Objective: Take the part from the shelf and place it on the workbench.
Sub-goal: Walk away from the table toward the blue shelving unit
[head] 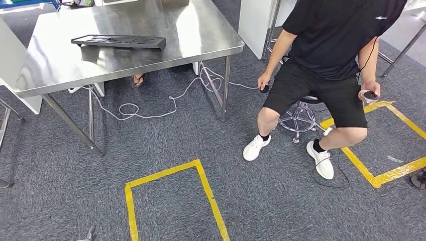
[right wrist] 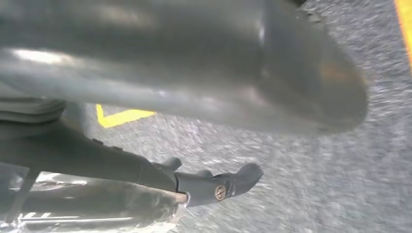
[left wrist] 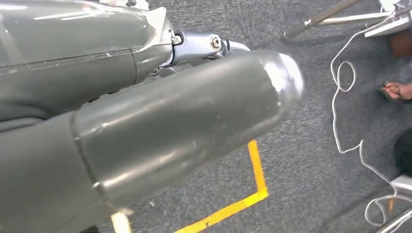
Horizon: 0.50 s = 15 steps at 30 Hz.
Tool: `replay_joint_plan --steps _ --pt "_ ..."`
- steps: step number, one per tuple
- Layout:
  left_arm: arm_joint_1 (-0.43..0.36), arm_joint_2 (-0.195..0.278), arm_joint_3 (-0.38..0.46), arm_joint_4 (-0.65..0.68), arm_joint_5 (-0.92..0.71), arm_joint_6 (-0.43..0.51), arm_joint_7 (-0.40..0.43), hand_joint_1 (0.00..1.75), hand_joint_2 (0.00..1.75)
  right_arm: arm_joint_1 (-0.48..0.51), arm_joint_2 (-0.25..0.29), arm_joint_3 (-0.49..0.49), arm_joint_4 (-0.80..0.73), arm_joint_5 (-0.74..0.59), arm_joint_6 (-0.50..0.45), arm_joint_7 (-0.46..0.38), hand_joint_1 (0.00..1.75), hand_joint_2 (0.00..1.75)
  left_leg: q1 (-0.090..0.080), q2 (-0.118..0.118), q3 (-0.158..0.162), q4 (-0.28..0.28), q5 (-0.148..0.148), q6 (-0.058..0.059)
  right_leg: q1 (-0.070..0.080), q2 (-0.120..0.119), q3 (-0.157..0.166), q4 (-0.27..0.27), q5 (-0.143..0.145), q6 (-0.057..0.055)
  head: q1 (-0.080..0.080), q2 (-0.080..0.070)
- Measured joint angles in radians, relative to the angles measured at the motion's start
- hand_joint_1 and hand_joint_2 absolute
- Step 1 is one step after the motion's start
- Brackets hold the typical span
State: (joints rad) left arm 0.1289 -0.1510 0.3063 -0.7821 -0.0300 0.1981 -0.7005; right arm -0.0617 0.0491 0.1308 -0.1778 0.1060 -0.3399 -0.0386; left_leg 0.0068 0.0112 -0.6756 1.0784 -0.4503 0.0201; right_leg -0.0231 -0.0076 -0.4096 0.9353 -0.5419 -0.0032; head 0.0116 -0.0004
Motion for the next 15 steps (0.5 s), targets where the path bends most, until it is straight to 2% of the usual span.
replay_joint_plan --steps 2,3,4,5,6,8,9,10,11,13,14,15 --pt "0.000 0.000 0.000 0.004 0.000 0.002 0.000 0.00 0.00 0.001 0.002 0.000 0.000 0.002 0.000 0.001 0.00 0.00 0.006 -0.005 -0.028 0.128 -0.101 -0.012 0.003 -0.003 -0.022 0.001 0.019 -0.009 -0.002 0.000" --pt "0.000 0.000 0.000 0.006 0.000 0.003 0.000 0.00 0.00 0.000 0.003 0.000 0.000 0.002 0.000 0.002 0.00 0.00 0.010 -0.006 -0.034 0.186 -0.124 -0.017 0.003 -0.004 -0.034 0.003 0.028 -0.008 -0.003 0.000" --pt "-0.001 0.000 0.001 0.008 0.000 0.004 0.000 0.00 0.00 0.000 0.004 0.000 0.000 0.003 0.000 0.002 0.00 0.00 0.014 -0.006 -0.028 0.217 -0.123 -0.022 0.003 -0.004 -0.046 0.006 0.035 -0.004 -0.003 0.000" --pt "-0.002 0.000 0.001 0.010 0.000 0.004 0.000 0.00 0.00 0.001 0.005 0.000 0.000 0.004 0.000 0.002 0.00 0.00 0.020 -0.006 -0.005 0.212 -0.105 -0.026 0.001 -0.004 -0.055 0.010 0.041 0.000 -0.003 0.000" --pt "-0.003 0.000 0.001 0.012 0.000 0.006 0.000 0.00 0.00 0.000 0.005 0.000 0.000 0.006 0.000 0.002 0.00 0.00 0.026 -0.007 0.034 0.172 -0.080 -0.029 -0.002 -0.004 -0.065 0.017 0.046 0.004 -0.003 0.000" --pt "-0.007 0.000 0.002 0.013 0.000 0.010 0.000 0.00 0.00 -0.002 0.007 0.001 0.000 0.012 0.001 0.002 0.00 0.00 0.034 -0.012 0.130 0.043 -0.054 -0.036 -0.004 -0.003 -0.086 0.037 0.052 0.014 -0.004 0.000" --pt "-0.009 0.000 0.002 0.014 0.000 0.012 0.000 0.00 0.00 -0.003 0.007 0.002 0.000 0.015 0.001 0.003 0.00 0.00 0.034 -0.015 0.160 -0.007 -0.055 -0.036 -0.001 -0.003 -0.097 0.045 0.054 0.020 -0.004 0.000" --pt "-0.010 0.000 0.002 0.014 0.000 0.014 0.000 0.00 0.00 -0.005 0.008 0.004 0.000 0.018 0.001 0.004 0.00 0.00 0.031 -0.018 0.175 -0.040 -0.063 -0.033 0.001 -0.003 -0.108 0.052 0.058 0.027 -0.006 0.000" --pt "-0.011 0.000 0.002 0.014 -0.002 0.017 0.000 0.00 0.00 -0.007 0.008 0.006 0.000 0.022 0.002 0.006 0.00 0.00 0.027 -0.020 0.175 -0.054 -0.070 -0.025 0.003 -0.002 -0.118 0.055 0.063 0.037 -0.006 0.000" --pt "-0.011 -0.001 0.003 0.014 -0.008 0.026 0.000 0.00 0.00 -0.008 0.008 0.010 0.000 0.027 0.006 0.008 0.00 0.00 0.023 -0.017 0.163 -0.067 -0.069 -0.001 0.004 -0.002 -0.136 0.064 0.066 0.053 -0.004 0.000" --pt "-0.011 -0.002 0.003 0.014 -0.011 0.030 0.000 0.00 0.00 -0.009 0.007 0.013 0.000 0.030 0.008 0.009 0.00 0.00 0.021 -0.016 0.155 -0.070 -0.061 0.013 0.004 -0.001 -0.152 0.087 0.052 0.054 -0.001 0.000" --pt "-0.010 -0.003 0.003 0.014 -0.013 0.032 0.000 0.00 0.00 -0.008 0.007 0.015 0.000 0.032 0.009 0.010 0.00 0.00 0.019 -0.014 0.147 -0.072 -0.053 0.024 0.004 0.000 -0.174 0.127 0.027 0.050 0.002 0.000"
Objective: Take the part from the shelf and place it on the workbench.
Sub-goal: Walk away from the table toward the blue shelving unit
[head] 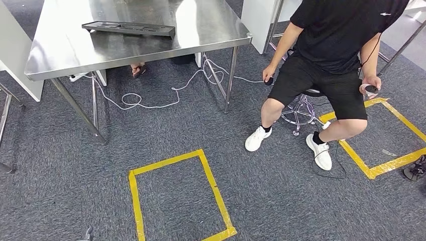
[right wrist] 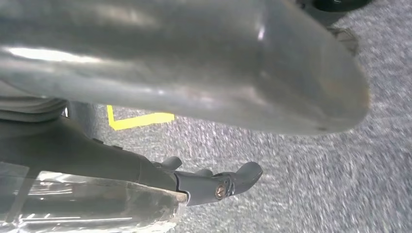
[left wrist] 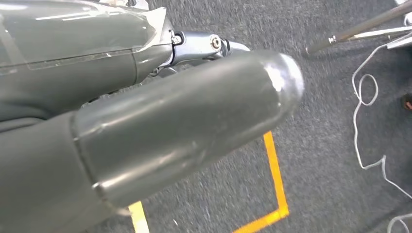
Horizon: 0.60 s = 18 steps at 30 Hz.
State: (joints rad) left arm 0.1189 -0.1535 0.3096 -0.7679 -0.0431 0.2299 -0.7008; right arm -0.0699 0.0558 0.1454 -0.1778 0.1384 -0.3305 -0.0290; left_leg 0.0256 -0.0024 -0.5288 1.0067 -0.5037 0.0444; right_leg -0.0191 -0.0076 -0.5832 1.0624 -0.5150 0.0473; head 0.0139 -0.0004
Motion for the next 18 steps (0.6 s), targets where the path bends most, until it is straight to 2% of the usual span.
replay_joint_plan --steps 2,3,4,5,6,7,8,9,10,13,18 --pt "0.001 -0.001 0.001 0.000 -0.001 0.003 0.000 0.00 0.00 0.000 0.000 0.004 0.000 0.003 0.002 0.000 0.00 0.00 -0.010 0.004 -0.018 0.001 0.014 0.014 0.000 0.001 -0.058 0.135 -0.070 -0.012 0.003 0.000" --pt "0.002 -0.001 0.001 0.000 -0.001 0.004 0.000 0.00 0.00 0.001 0.000 0.005 0.000 0.004 0.003 0.000 0.00 0.00 -0.015 0.006 -0.026 0.001 0.020 0.018 0.001 0.002 -0.080 0.194 -0.094 -0.013 0.003 0.000" --pt "0.003 -0.001 0.001 0.000 -0.001 0.005 0.000 0.00 0.00 0.001 0.000 0.006 0.000 0.004 0.004 0.000 0.00 0.00 -0.020 0.007 -0.033 0.001 0.026 0.020 0.003 0.002 -0.088 0.227 -0.106 -0.013 0.003 0.000" --pt "0.003 -0.002 0.001 0.000 -0.001 0.005 0.000 0.00 0.00 0.001 -0.001 0.006 0.000 0.005 0.005 0.000 0.00 0.00 -0.025 0.007 -0.038 0.001 0.031 0.022 0.007 0.002 -0.072 0.216 -0.101 -0.011 0.003 0.000" --pt "0.003 -0.002 0.001 0.000 -0.001 0.005 0.000 0.00 0.00 0.002 -0.002 0.006 0.000 0.005 0.005 0.000 0.00 0.00 -0.029 0.007 -0.041 0.002 0.035 0.023 0.012 0.003 -0.035 0.165 -0.082 -0.010 0.003 0.000" --pt "0.003 -0.003 0.001 0.000 -0.001 0.005 0.000 0.00 0.00 0.001 -0.003 0.007 0.000 0.005 0.006 0.000 0.00 0.00 -0.032 0.007 -0.043 0.001 0.039 0.023 0.020 0.002 0.014 0.088 -0.059 -0.013 0.003 0.000" --pt "0.003 -0.004 0.001 0.000 -0.001 0.005 0.000 0.00 0.00 -0.001 -0.005 0.007 0.000 0.005 0.006 0.000 0.00 0.00 -0.038 0.008 -0.044 0.003 0.042 0.023 0.028 0.002 0.058 0.011 -0.038 -0.020 0.003 0.000" --pt "0.003 -0.005 0.001 0.000 -0.001 0.005 0.000 0.00 0.00 -0.003 -0.007 0.007 0.000 0.005 0.006 0.000 0.00 0.00 -0.042 0.009 -0.045 0.003 0.045 0.021 0.034 0.000 0.088 -0.046 -0.022 -0.028 0.003 0.000" --pt "0.003 -0.007 0.001 0.000 -0.001 0.005 0.000 0.00 0.00 -0.004 -0.008 0.008 0.000 0.005 0.006 0.000 0.00 0.00 -0.046 0.010 -0.047 0.004 0.045 0.020 0.037 -0.001 0.102 -0.078 -0.014 -0.036 0.001 0.000" --pt "0.003 -0.008 0.001 0.000 0.000 0.008 0.000 0.00 0.00 -0.003 -0.008 0.010 0.000 0.007 0.007 0.000 0.00 0.00 -0.047 0.012 -0.050 0.006 0.045 0.024 0.034 -0.002 0.101 -0.089 -0.007 -0.042 0.000 0.000" --pt "0.005 -0.009 0.004 0.000 0.000 0.014 0.000 0.00 0.00 -0.003 -0.008 0.013 0.000 0.017 0.008 0.004 0.00 0.00 -0.040 0.012 -0.053 0.005 0.057 0.012 0.036 -0.003 0.096 -0.087 0.000 -0.051 0.000 0.000"
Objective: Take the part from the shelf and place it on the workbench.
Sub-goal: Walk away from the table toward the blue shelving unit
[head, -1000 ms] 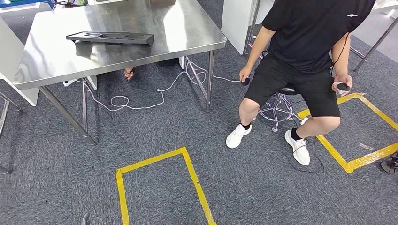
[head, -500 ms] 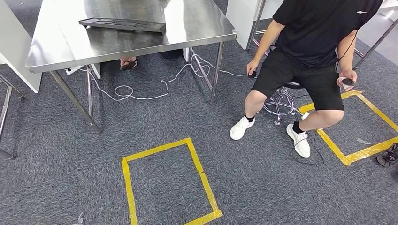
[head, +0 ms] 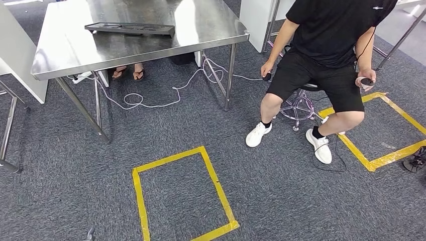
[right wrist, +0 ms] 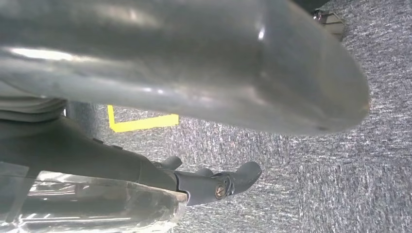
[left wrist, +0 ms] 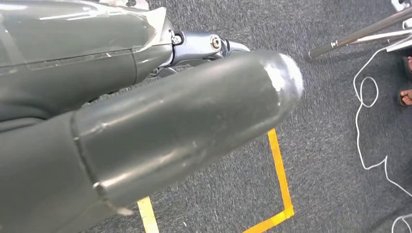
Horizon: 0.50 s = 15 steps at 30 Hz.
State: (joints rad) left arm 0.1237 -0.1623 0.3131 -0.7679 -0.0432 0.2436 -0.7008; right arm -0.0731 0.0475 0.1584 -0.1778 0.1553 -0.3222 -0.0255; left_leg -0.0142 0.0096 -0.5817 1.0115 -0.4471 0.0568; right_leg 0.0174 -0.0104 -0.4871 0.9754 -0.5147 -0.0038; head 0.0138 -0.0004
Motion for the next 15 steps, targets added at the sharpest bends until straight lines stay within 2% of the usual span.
replay_joint_plan --steps 15 --pt "0.001 -0.006 0.011 0.000 -0.002 -0.006 0.000 0.00 0.00 0.001 0.000 0.000 0.000 -0.003 0.000 0.007 0.00 0.00 0.002 0.000 -0.002 0.000 0.002 -0.001 0.002 0.000 -0.002 0.001 0.001 -0.002 0.000 0.000"
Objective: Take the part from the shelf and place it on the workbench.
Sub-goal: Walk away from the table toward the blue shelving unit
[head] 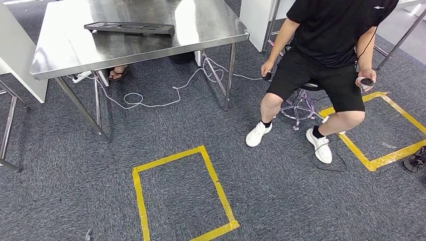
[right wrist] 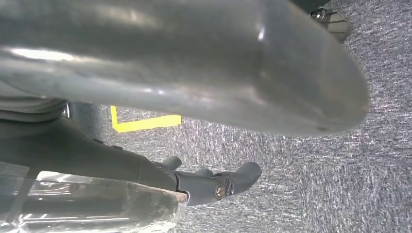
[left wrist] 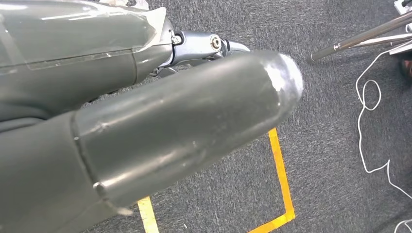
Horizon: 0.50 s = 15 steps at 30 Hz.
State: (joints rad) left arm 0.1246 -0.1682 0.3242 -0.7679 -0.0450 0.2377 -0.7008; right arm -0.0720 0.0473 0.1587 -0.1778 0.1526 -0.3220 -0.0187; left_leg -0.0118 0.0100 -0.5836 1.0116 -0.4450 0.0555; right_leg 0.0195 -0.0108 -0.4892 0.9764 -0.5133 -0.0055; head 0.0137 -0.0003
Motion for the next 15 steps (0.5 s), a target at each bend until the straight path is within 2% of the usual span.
replay_joint_plan --steps 15 --pt "0.000 0.000 0.000 0.000 0.000 0.000 0.000 0.00 0.00 0.001 0.000 0.000 0.000 0.000 0.000 0.000 0.00 0.00 -0.001 0.000 0.000 0.000 0.000 0.000 0.000 0.000 0.000 0.000 0.000 0.000 0.000 0.000"
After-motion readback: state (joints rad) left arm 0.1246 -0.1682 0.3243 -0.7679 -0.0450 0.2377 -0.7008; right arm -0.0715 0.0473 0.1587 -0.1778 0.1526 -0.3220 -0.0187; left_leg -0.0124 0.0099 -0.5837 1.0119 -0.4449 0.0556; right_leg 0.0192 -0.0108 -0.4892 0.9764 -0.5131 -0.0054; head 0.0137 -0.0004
